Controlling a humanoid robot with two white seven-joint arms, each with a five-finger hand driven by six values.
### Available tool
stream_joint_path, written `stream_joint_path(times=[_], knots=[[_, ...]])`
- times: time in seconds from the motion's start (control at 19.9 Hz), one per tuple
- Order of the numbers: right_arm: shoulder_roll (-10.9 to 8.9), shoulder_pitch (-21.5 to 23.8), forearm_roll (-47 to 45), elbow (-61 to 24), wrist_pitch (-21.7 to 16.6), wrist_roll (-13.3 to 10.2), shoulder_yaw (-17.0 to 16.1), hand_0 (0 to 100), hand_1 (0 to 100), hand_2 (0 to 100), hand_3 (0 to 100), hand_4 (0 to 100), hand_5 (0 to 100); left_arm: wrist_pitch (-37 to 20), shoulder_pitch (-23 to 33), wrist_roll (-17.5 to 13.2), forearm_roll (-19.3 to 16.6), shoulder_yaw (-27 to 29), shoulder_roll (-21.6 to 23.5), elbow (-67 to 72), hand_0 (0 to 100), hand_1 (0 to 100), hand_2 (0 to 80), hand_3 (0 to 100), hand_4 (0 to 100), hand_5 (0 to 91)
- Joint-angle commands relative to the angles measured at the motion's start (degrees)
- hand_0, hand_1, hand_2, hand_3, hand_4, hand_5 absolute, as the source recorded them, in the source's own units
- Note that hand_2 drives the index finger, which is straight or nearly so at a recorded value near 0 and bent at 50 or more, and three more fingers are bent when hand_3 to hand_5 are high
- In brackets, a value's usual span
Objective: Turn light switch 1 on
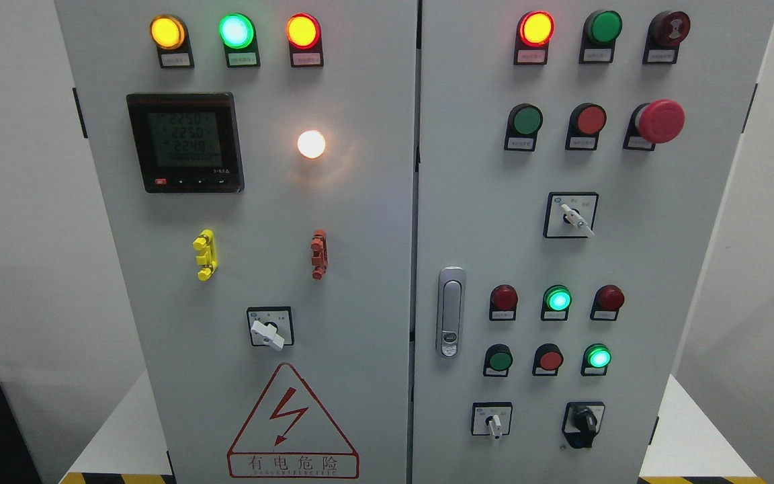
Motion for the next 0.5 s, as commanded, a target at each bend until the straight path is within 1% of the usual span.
stream_joint_path(times=[0.0, 0.05, 0.1, 0.25, 0.3, 0.4, 0.45], knots=[[0.02, 0.0, 0.0, 0.0, 0.0, -0.1, 0.0, 0, 0, 0, 0, 0, 0, 6.7, -0.9, -4.3, -0.3, 3.3, 1.2, 42.6, 8, 9, 3.4, 21, 32, 6.7], [0.02, 0.0, 0.0, 0.0, 0.0, 0.0, 0.0, 0, 0, 0, 0, 0, 0, 10.6, -1.9, -4.2, -0.2, 3.3, 1.0, 45.3, 9, 9, 1.2, 18, 28, 3.3], [0.02, 0.0, 0.0, 0.0, 0.0, 0.0, 0.0, 0, 0, 0, 0, 0, 0, 13.7, -2.5, -4.1, -0.2, 3.3, 0.6, 47.2, 11, 9, 0.0, 12, 20, 0.0], [0.02, 0.0, 0.0, 0.0, 0.0, 0.0, 0.0, 0, 0, 0, 0, 0, 0, 17.7, -2.6, -4.0, -0.6, 3.2, 0.4, 49.4, 13, 8, 0.0, 2, 9, 0.0], [0.02, 0.0, 0.0, 0.0, 0.0, 0.0, 0.0, 0, 0, 0, 0, 0, 0, 18.9, -2.7, -4.0, -0.6, 2.6, 0.4, 50.6, 14, 7, 0.0, 1, 8, 0.0], [0.02, 0.0, 0.0, 0.0, 0.0, 0.0, 0.0, 0, 0, 0, 0, 0, 0, 21.9, -4.1, -4.1, -0.5, 1.8, 0.4, 51.7, 14, 5, 0.0, 0, 2, 0.0], [0.02, 0.0, 0.0, 0.0, 0.0, 0.0, 0.0, 0, 0, 0, 0, 0, 0, 23.3, -4.5, -4.2, -0.5, 1.8, 0.3, 51.7, 14, 5, 0.0, 0, 1, 0.0]])
